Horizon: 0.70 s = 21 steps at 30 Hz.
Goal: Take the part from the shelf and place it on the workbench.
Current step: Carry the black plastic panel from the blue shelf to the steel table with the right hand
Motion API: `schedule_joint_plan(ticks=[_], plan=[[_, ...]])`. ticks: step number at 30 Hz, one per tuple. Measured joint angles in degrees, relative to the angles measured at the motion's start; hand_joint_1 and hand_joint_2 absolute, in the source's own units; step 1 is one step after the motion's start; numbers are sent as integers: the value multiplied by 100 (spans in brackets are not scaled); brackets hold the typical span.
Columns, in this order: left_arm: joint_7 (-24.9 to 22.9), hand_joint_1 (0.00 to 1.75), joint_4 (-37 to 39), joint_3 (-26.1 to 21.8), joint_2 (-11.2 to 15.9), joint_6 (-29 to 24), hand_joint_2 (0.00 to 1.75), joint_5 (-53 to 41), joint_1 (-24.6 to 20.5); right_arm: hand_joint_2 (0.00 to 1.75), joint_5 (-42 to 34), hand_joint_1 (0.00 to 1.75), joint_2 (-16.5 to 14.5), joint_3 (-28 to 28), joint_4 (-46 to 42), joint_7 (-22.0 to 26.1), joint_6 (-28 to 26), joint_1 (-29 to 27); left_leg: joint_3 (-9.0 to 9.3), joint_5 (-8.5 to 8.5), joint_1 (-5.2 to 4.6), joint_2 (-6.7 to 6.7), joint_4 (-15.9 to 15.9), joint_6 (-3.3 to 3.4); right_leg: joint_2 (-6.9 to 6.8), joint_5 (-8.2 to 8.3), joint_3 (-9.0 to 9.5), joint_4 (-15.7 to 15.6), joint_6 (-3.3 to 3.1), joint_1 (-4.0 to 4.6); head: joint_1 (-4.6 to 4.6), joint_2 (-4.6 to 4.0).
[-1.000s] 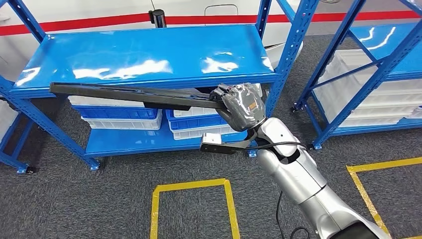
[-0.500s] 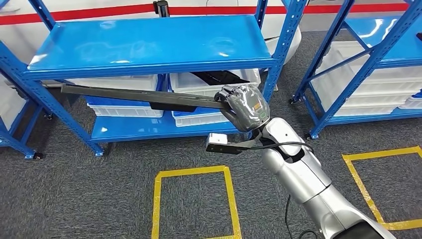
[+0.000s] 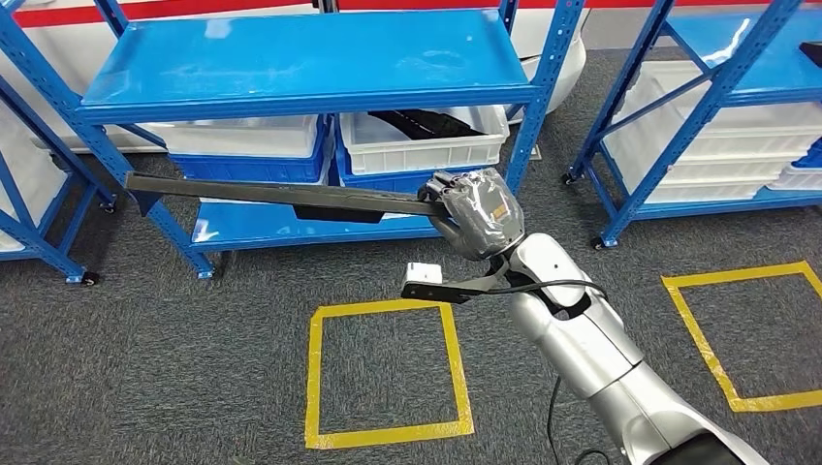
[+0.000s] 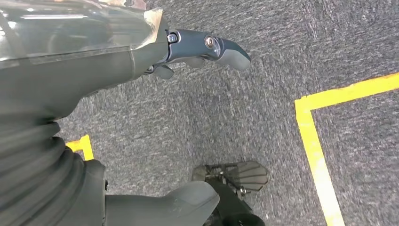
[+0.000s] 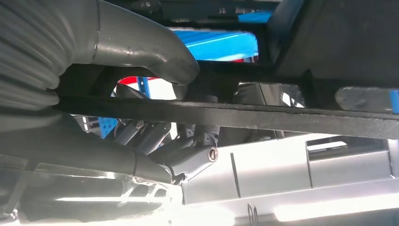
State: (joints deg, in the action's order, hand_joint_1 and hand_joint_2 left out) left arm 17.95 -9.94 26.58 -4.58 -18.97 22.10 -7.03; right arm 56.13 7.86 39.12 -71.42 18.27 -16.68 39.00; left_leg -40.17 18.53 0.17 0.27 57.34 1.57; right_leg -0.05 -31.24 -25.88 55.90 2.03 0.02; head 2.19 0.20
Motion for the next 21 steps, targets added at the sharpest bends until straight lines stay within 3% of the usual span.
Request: schedule_joint_plan(ticks=[2,3,4,6,7,8,9,10,11,13,15,17,19,21], plan=[[10,0,7,-11,3,-28,175,47,27,175,26,175,-67,26,40,0,-28,-25,-49,-49,19,-6,-21,-59,5,87,-91,-11,-68,-48,-1,0],[16,0,10,-15,6,-41,175,61,46,175,43,175,-107,42,64,0,-30,-32,-96,88,34,-12,48,-89,-1,146,-134,-4,-128,-73,3,0],[22,0,13,-19,8,-50,175,71,65,175,56,175,-151,57,89,-1,-30,-34,-164,352,50,-20,236,-121,-9,217,-190,-2,-189,-102,14,0],[34,0,13,-21,9,-61,175,74,85,175,74,175,-233,90,130,-6,-29,-30,-315,975,70,-29,900,-187,-24,358,-339,21,-259,-100,27,0],[38,0,13,-23,9,-63,175,74,88,175,78,175,-264,106,151,-9,-29,-28,-364,1151,82,-33,1263,-218,-29,424,-430,35,-258,-96,33,0],[42,0,13,-24,10,-66,175,74,89,175,81,175,-283,123,172,-10,-28,-31,-355,1165,98,-34,1500,-244,-35,483,-520,51,-246,-96,30,0],[43,0,13,-25,12,-68,175,74,90,175,83,175,-293,138,192,-10,-28,-33,-273,1076,119,-34,1582,-269,-40,539,-614,73,-226,-101,30,0],[43,0,13,-26,13,-69,175,74,91,175,82,175,-300,149,209,-10,-28,-36,-93,929,143,-32,1457,-291,-42,584,-706,100,-197,-112,31,0],[43,0,13,-28,14,-70,175,74,90,175,82,175,-305,156,220,-10,-28,-35,156,828,170,-32,1174,-317,-43,623,-790,136,-165,-124,32,0],[46,0,9,-32,8,-70,175,74,80,175,81,175,-314,155,230,-12,-29,-24,640,863,174,-60,500,-336,-47,684,-937,203,-82,-121,38,0],[50,0,7,-38,1,-71,175,77,77,175,81,175,-323,157,238,-14,-30,-5,793,970,130,-97,196,-286,-50,758,-1014,230,23,-92,34,0],[50,0,8,-48,-2,-77,175,102,87,175,79,175,-329,162,259,-14,-30,4,739,908,107,-89,171,-170,-46,787,-1056,250,105,-85,28,0],[51,0,9,-61,-3,-88,175,131,91,175,77,175,-333,163,276,-13,-30,0,665,809,98,-61,145,-21,-39,533,-1197,525,83,-100,7,0],[54,0,9,-73,-1,-96,175,138,91,175,77,175,-341,164,286,-9,-30,-4,547,711,85,-42,143,84,-34,61,-1431,1220,23,-112,-23,0]])
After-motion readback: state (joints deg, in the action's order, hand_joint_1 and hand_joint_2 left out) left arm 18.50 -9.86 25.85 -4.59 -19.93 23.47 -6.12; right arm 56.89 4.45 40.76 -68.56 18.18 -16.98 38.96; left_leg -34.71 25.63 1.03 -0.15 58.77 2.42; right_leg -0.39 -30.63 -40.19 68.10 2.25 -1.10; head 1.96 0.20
